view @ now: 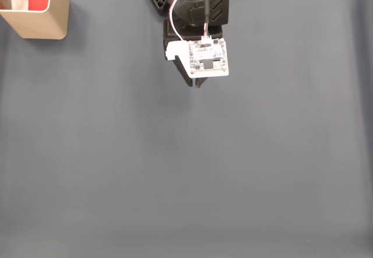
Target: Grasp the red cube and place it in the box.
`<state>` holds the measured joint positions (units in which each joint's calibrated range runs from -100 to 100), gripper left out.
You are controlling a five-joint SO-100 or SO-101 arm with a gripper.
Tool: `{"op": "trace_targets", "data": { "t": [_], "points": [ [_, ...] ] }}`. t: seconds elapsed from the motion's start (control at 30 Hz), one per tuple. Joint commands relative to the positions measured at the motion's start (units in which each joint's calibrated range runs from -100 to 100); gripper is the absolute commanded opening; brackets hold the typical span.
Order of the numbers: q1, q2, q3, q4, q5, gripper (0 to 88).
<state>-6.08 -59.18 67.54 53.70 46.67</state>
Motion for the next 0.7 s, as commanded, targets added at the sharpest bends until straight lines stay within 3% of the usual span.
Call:
{"op": "trace_targets", "data": {
  "t": [0.0, 0.67],
  "points": [
    [0.19, -4.51, 2.44, -0.99, -0.59, 0.0],
    [2.89, -27.04, 26.35, -0.09, 0.54, 0.0]
  ]
}}
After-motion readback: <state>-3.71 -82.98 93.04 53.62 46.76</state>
